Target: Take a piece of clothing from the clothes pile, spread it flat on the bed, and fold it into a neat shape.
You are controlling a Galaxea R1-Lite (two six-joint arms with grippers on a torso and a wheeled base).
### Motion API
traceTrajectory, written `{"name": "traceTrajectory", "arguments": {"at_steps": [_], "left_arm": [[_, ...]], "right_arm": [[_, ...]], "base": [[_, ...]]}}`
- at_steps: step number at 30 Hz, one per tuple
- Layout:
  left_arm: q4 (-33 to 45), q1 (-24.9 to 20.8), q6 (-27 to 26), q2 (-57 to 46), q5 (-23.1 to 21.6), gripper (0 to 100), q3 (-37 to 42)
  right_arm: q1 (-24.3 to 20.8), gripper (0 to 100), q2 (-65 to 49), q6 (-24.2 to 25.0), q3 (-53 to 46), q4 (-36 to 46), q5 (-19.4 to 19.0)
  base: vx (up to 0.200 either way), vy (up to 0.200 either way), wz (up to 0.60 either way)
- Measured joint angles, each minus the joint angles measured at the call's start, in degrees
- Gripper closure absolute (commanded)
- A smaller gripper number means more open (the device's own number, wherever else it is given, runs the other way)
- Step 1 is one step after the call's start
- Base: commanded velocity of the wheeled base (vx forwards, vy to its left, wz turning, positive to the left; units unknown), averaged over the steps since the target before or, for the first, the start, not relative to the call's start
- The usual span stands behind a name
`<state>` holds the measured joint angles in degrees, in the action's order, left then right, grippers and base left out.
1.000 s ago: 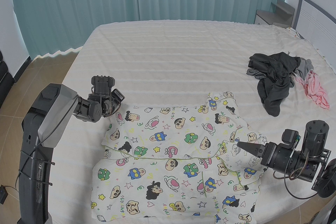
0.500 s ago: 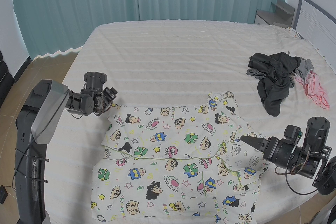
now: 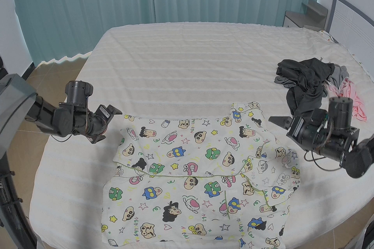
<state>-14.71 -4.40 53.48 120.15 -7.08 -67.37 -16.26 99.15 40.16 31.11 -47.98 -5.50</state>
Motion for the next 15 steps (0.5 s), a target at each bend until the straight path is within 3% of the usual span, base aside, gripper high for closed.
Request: {"name": "traceTrajectory", "arguments": {"at_steps": [8,15], "left_arm": [[-11.3,-1.9,1.6,-11.0,-2.5,0,20.8],[-25.7,-4.4,4.3,-17.4,-4.7,0,35.3]], "right_arm": [[4.5,0,11.6,-0.7,22.1,13.3,0.1],[7.5,0,23.5,-0.9,37.4,23.8,0.5]], "base": [[0.0,0.0,0.0],[0.0,0.0,0.0]]}}
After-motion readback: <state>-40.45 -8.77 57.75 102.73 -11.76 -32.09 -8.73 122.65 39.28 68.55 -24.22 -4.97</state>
